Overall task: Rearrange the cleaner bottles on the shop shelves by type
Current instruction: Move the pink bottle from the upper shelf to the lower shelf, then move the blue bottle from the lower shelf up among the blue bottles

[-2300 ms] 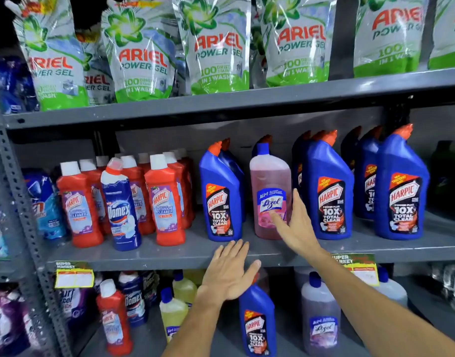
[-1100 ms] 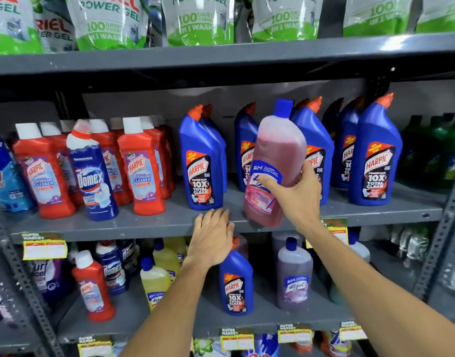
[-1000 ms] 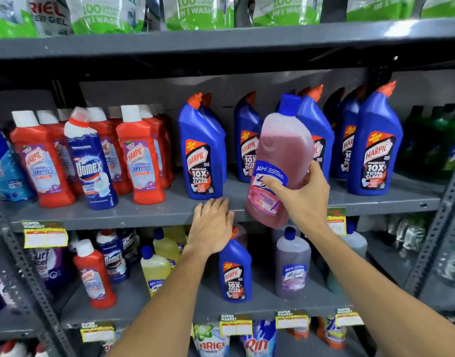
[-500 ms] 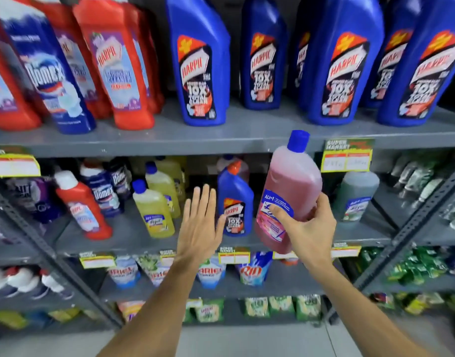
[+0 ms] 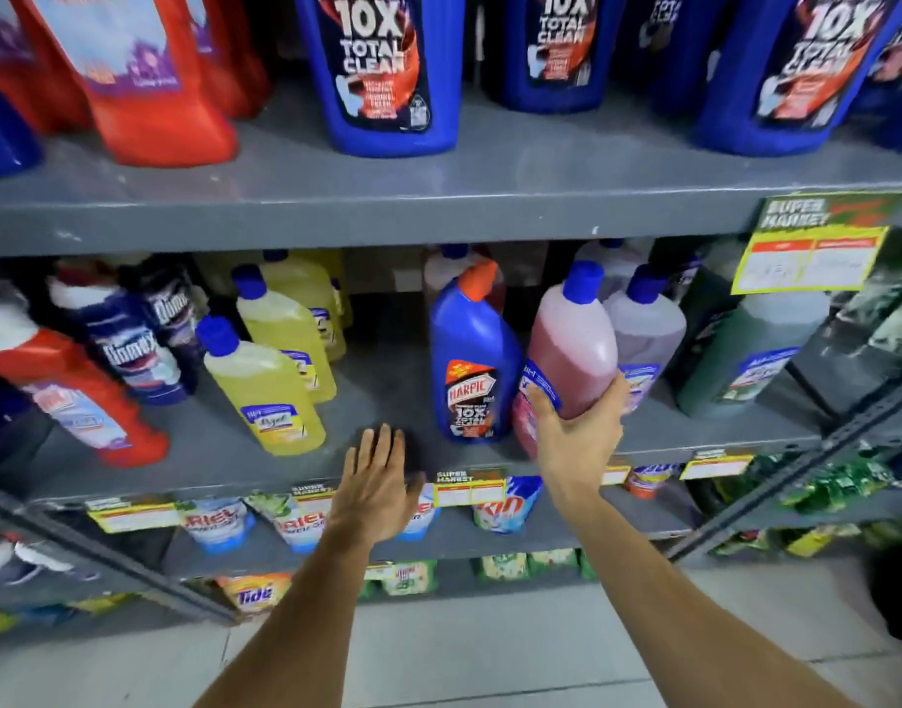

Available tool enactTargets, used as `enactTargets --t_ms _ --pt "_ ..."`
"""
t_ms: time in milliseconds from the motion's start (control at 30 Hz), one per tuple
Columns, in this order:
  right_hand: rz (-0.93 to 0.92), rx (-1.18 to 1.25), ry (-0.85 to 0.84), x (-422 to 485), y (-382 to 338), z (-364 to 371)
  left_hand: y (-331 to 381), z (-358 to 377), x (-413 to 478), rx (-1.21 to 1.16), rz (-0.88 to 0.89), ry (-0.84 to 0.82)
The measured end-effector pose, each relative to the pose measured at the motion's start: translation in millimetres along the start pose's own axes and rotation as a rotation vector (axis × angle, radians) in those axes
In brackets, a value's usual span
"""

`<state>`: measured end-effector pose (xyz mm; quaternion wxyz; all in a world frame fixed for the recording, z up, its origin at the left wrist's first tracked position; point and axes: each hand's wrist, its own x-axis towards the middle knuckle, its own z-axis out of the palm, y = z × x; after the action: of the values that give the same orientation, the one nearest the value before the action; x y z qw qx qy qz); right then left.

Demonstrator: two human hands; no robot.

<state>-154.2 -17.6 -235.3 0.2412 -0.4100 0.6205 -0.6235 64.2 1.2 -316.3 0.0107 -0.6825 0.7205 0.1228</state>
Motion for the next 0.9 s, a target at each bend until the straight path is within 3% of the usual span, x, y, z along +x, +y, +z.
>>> enactTargets --t_ms 367,600,900 --pt "0.029 -0.093 -0.1 6.1 26.5 18.2 -7.0 17.9 8.7 -0.047 -0.01 0.016" --pt "0.321 -0.4 -0.212 -14.5 61.4 1.1 -5.5 19.5 9.3 -0.08 -0.027 0.037" --pt "0.225 -0.749 -0.26 2.1 50.4 9.2 -6.3 22.1 9.4 -0.079 -0.022 0.032"
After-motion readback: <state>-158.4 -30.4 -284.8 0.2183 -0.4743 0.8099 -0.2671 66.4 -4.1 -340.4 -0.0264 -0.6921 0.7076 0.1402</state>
